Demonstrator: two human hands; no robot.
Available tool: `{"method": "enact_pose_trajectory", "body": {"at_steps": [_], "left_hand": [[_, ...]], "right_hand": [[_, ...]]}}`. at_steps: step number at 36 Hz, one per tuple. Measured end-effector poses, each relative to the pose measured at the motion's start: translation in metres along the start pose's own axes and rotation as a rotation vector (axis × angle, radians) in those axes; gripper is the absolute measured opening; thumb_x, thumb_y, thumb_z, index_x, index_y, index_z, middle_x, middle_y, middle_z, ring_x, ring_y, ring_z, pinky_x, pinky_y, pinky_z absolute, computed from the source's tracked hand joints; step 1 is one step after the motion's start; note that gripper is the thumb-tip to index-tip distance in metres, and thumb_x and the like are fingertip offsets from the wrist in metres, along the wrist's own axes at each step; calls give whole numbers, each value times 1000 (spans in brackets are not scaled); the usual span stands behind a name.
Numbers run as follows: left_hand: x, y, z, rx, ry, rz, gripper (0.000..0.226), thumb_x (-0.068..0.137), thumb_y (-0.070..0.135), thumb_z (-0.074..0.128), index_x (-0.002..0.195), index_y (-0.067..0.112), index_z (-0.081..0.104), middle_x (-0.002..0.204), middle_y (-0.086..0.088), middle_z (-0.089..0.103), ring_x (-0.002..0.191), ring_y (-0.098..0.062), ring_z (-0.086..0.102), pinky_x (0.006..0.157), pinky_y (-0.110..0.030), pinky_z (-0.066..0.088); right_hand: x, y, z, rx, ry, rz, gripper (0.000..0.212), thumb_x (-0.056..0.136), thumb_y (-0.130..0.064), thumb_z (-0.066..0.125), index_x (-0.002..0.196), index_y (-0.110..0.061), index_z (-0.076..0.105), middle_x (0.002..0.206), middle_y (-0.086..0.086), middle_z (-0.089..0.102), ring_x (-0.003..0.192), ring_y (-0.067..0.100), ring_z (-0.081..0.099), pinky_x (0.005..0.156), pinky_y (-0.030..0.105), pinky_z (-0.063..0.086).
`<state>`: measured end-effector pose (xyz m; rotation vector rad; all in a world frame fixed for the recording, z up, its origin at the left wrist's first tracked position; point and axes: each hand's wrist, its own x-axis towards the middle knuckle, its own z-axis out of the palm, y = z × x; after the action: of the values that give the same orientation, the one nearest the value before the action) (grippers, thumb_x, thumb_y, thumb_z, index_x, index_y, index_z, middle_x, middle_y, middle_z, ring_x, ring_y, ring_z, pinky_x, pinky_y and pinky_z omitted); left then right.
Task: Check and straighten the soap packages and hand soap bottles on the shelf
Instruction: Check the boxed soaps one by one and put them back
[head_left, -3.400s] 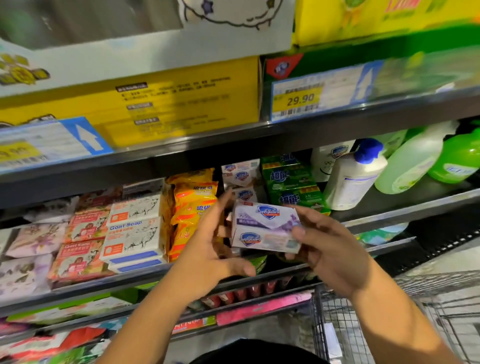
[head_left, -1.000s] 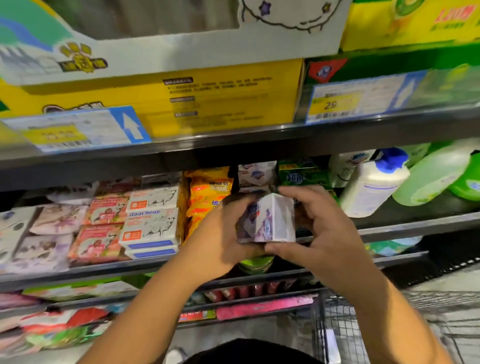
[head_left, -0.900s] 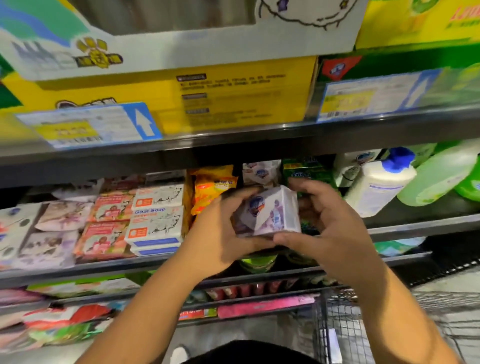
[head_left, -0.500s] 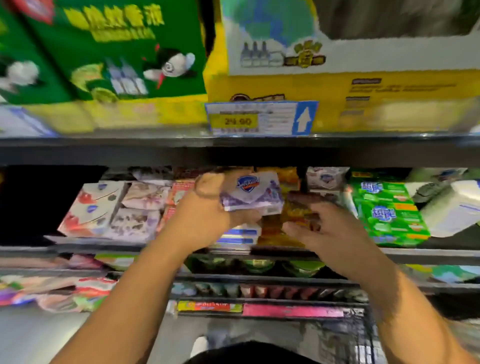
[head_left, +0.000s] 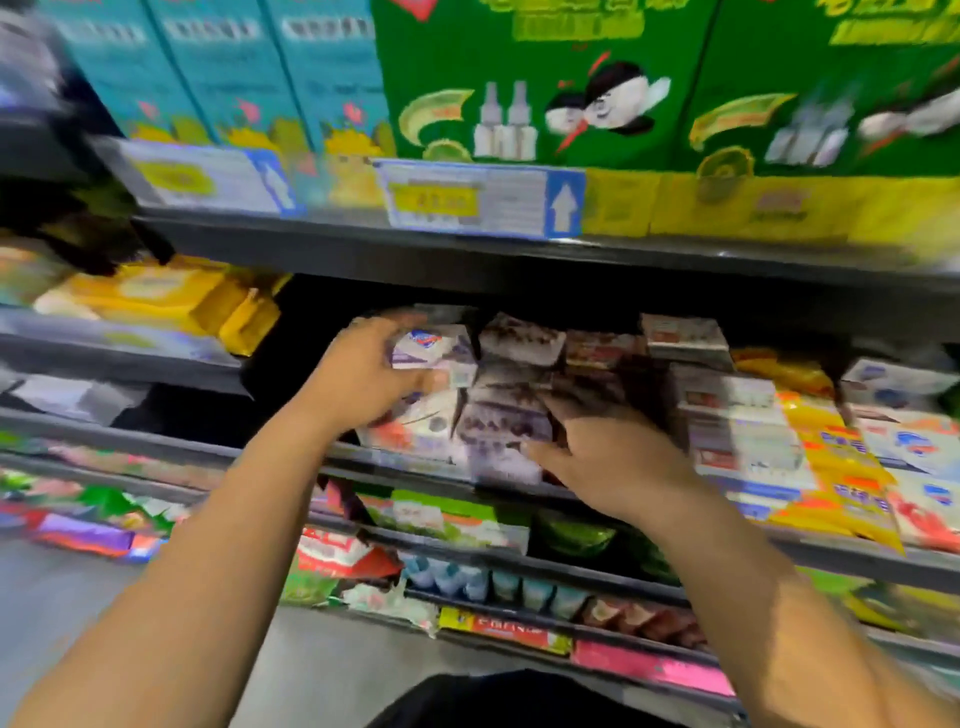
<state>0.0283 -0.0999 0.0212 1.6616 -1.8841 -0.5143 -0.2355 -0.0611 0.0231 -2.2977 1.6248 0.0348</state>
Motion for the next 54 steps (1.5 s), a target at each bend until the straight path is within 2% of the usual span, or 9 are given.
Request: {"method": "enact_pose_trajectory", "body": {"at_steps": [4, 6, 20, 24, 29, 32, 40, 46, 54], "left_hand": [[25, -16, -7, -138, 19, 1, 54, 74, 26, 86, 122, 22, 61, 114, 2, 65, 91, 3, 63, 76, -11, 50], [39, -23, -7, -184, 19, 23, 48, 69, 34, 80, 113, 26, 62, 110, 6, 67, 89, 7, 65, 78, -13, 52], [80, -46, 9, 216, -344, -48, 49, 98, 51, 49, 145, 41, 42, 154, 5, 36, 143, -20, 31, 115, -26, 19], [75, -44, 15, 280, -333, -28, 50, 98, 58, 41, 146, 42, 38, 157, 15, 31, 149, -15, 15, 115, -27, 14], [59, -36, 26, 394, -368, -25, 55, 102, 56, 30, 154, 43, 17, 165, 15, 0, 151, -12, -9, 122, -35, -4], [45, -31, 27, 428, -355, -2, 58, 104, 48, 29, 157, 32, 13, 165, 11, 1, 152, -10, -6, 123, -34, 0], [7, -29, 27, 436, -222, 102, 53, 101, 44, 44, 149, 23, 43, 154, -3, 41, 143, -18, 37, 118, -30, 28], [-3, 14, 20, 549, -193, 69, 50, 86, 68, 36, 109, 36, 65, 94, 1, 73, 88, -24, 66, 76, -37, 55], [7, 106, 86, 392, -100, 272, 49, 95, 56, 44, 135, 30, 56, 136, 1, 59, 121, -24, 57, 97, -30, 44]], "right_hand": [[10, -17, 16, -10, -57, 46, 39, 98, -69, 26, 113, -45, 52, 81, -13, 35, 83, 21, 55, 52, 25, 26], [9, -26, 20, 30, -84, 55, 41, 99, -68, 24, 68, -40, 22, 68, -6, 17, 55, 9, 26, 51, 28, 18], [12, -31, 23, 86, 134, -7, 51, 101, -58, 37, 63, -37, 10, 65, -15, 8, 59, -4, 5, 61, 11, 17], [12, -29, 27, 42, 104, 25, 48, 98, -64, 30, 60, -35, 25, 65, -17, 24, 69, 15, 46, 76, 24, 34], [15, -24, 30, -11, 55, 22, 58, 94, -69, 15, 111, -35, 59, 122, -1, 65, 120, 7, 54, 108, 27, 31], [18, -18, 32, -60, 110, -5, 76, 90, -72, 8, 157, -37, 15, 166, -11, 4, 152, 10, 2, 120, 28, 2], [18, -14, 34, -5, 85, 11, 67, 97, -67, 13, 158, -40, 1, 165, -14, -12, 153, 12, -8, 122, 33, 3], [12, -8, 17, -34, 202, -11, 46, 105, -53, 26, 146, -37, 39, 151, -1, 43, 130, 27, 46, 97, 37, 45], [-25, 72, -43, -8, 415, 54, 38, 102, -45, 42, 134, -34, 59, 126, -6, 65, 122, 20, 56, 87, 25, 40]]}}
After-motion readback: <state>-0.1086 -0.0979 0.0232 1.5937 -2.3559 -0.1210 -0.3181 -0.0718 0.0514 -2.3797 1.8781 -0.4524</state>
